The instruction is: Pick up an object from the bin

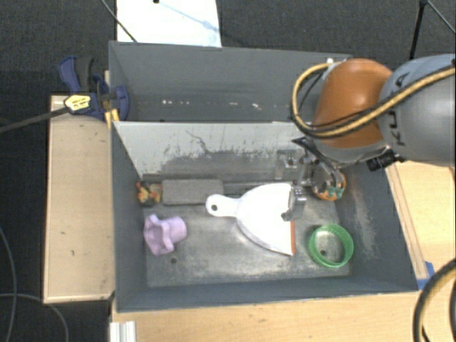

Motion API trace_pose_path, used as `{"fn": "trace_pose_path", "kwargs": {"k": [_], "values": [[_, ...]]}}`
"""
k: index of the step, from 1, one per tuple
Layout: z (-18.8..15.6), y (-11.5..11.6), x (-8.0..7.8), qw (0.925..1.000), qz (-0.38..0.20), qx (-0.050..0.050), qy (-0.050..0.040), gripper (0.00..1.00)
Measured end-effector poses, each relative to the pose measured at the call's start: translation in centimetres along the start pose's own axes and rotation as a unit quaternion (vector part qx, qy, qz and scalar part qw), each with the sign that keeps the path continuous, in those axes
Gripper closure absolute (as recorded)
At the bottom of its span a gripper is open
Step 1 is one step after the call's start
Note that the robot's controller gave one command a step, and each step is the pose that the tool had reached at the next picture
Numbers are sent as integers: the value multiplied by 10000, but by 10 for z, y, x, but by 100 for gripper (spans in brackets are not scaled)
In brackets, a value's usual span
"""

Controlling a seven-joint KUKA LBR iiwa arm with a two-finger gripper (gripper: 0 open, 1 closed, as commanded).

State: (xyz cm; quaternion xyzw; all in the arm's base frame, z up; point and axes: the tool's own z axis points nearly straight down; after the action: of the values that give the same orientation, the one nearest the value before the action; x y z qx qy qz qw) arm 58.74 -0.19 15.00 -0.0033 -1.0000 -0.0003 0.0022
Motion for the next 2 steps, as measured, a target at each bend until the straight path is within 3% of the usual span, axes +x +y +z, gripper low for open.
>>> {"fn": "trace_pose_path", "kwargs": {"k": [1, 2], "values": [[-5, 0, -2, 10000, 0, 0, -40, 0], [61, 42, 47, 9966, 826, -3, -50, 0]]}}
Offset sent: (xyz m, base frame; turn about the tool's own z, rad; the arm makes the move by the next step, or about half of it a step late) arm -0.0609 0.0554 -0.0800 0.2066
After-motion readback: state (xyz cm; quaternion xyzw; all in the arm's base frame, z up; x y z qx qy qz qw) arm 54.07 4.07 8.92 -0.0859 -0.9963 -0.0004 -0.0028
